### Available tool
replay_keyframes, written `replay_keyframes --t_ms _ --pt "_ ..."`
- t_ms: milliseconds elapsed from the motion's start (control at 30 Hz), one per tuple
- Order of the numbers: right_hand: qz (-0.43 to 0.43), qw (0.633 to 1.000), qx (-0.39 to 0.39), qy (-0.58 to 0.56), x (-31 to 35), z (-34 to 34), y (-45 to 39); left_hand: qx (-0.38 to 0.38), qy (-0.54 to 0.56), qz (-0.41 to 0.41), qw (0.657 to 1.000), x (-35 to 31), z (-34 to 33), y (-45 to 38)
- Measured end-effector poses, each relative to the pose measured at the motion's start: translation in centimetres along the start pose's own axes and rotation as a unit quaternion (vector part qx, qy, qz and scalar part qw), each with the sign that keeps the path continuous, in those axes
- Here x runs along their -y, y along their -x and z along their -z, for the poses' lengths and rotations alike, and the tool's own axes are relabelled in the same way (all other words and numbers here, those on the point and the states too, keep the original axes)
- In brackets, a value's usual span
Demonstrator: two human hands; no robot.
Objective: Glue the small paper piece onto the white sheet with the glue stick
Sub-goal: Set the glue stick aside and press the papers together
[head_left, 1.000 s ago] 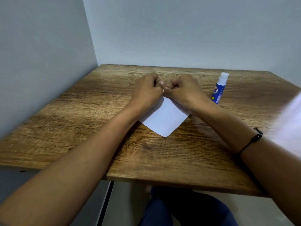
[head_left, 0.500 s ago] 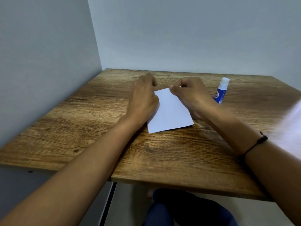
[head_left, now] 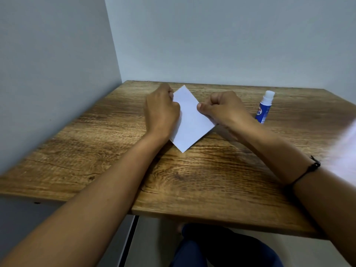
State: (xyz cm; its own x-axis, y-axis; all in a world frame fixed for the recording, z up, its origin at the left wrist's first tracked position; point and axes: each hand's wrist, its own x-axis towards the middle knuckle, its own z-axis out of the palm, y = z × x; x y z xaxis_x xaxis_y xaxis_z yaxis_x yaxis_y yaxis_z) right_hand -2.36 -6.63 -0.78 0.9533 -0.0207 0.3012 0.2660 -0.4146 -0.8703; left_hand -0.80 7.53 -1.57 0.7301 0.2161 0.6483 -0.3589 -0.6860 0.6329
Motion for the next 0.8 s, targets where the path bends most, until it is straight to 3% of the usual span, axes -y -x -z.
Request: replay_keyframes --t_ms 100,333,500,633,700,800 --pt "0.003 1.0 0.014 0.009 0.0 0.1 0.0 -0.023 0.021 0.058 0.998 0.1 0.4 -0.4" --pt "0.041 0.996 0.035 0.074 0.4 0.2 0.0 0.065 0.05 0.04 0.996 -0.1 0.4 -0.7" --pt "0.004 1.0 0.01 0.001 0.2 0.3 -0.4 0.014 0.101 0.106 0.989 -0.2 0.7 -0.8" --pt "-0.003 0.999 -0.025 -0.036 0.0 0.4 -0.5 0.017 0.066 0.121 0.99 -0.1 0.7 -0.5" --pt "-0.001 0.999 -0.036 -0.034 -0.1 0.5 -0.6 0.038 0.007 0.068 0.997 -0.3 0.7 0.1" --pt "0.015 1.0 -0.009 -0.008 0.2 0.5 -0.5 0.047 -0.085 -0.116 0.988 -0.8 0.4 0.9"
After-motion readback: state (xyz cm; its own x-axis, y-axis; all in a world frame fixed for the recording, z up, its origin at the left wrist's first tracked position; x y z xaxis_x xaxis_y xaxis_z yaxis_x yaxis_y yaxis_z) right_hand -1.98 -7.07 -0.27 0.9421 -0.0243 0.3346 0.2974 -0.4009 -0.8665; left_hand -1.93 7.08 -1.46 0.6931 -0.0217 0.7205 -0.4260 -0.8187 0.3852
